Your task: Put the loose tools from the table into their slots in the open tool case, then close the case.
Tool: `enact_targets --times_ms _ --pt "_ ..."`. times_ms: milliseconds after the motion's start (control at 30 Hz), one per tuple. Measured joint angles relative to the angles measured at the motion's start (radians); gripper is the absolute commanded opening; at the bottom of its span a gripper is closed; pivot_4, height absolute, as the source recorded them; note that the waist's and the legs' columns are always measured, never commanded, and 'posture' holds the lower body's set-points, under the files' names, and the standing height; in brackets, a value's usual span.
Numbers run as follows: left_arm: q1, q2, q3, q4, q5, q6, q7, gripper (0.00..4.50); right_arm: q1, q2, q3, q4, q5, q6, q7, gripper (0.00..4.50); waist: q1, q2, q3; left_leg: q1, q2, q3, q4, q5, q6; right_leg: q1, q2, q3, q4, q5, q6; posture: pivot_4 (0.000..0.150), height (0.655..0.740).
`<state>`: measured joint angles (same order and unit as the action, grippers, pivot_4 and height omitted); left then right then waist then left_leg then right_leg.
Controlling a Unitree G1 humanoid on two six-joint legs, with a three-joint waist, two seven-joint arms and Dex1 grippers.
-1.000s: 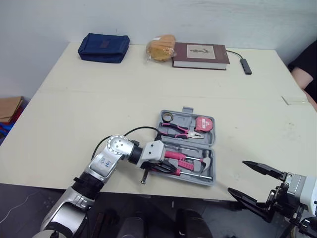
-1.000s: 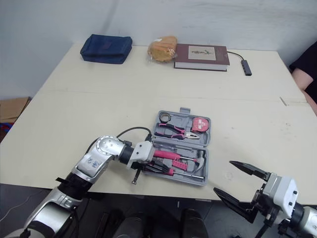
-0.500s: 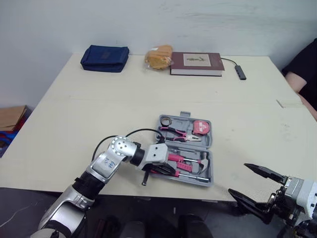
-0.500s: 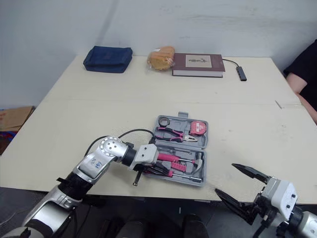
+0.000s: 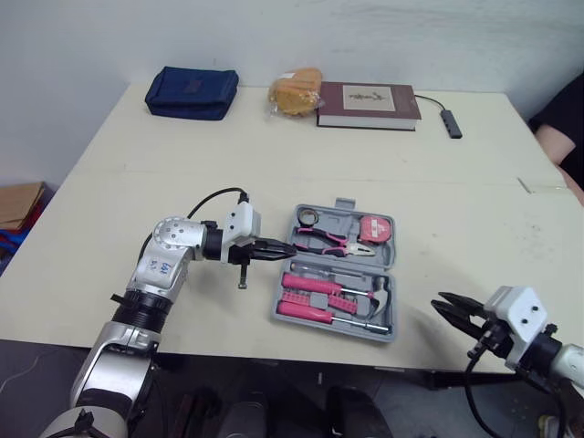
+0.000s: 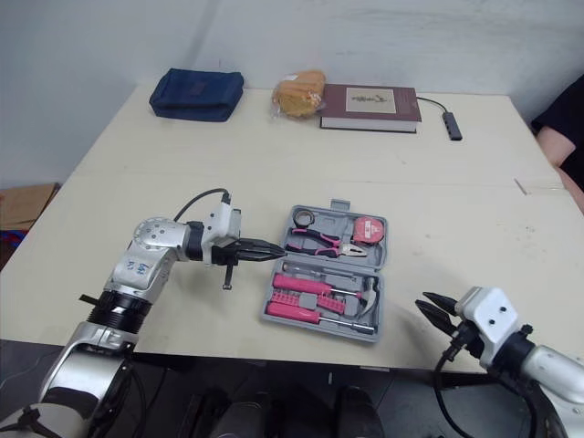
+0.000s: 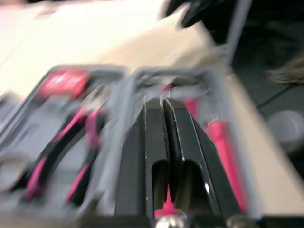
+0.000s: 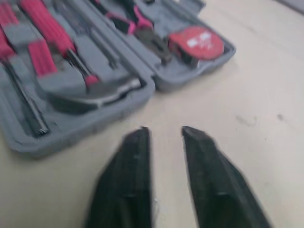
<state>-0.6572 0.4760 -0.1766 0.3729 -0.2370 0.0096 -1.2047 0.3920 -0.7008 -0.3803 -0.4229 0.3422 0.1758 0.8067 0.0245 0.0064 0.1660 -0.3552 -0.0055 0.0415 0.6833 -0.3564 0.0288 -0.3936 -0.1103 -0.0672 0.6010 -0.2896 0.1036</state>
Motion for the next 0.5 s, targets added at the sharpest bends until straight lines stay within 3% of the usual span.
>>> enact_targets --times_ms 267,500 --pt "-0.044 -0.044 -0.061 0.156 0.181 0.007 0.151 0.00 -0.261 -0.027 0.203 0.209 -0.121 -0.005 0.012 0.04 -0.001 -0.007 0.006 -0.003 -0.001 0.003 0.001 0.001 0.002 -0.002 0.001 -0.008 0.002 0.002 0.004 0.150 0.7400" --pt "-0.048 -0.060 -0.067 0.136 0.206 0.045 0.188 0.00 -0.427 -0.006 0.324 0.295 -0.168 0.001 0.011 0.04 0.001 -0.007 0.006 -0.002 -0.001 0.002 0.001 0.003 0.001 -0.001 -0.003 -0.009 0.003 0.002 0.004 0.150 0.7400"
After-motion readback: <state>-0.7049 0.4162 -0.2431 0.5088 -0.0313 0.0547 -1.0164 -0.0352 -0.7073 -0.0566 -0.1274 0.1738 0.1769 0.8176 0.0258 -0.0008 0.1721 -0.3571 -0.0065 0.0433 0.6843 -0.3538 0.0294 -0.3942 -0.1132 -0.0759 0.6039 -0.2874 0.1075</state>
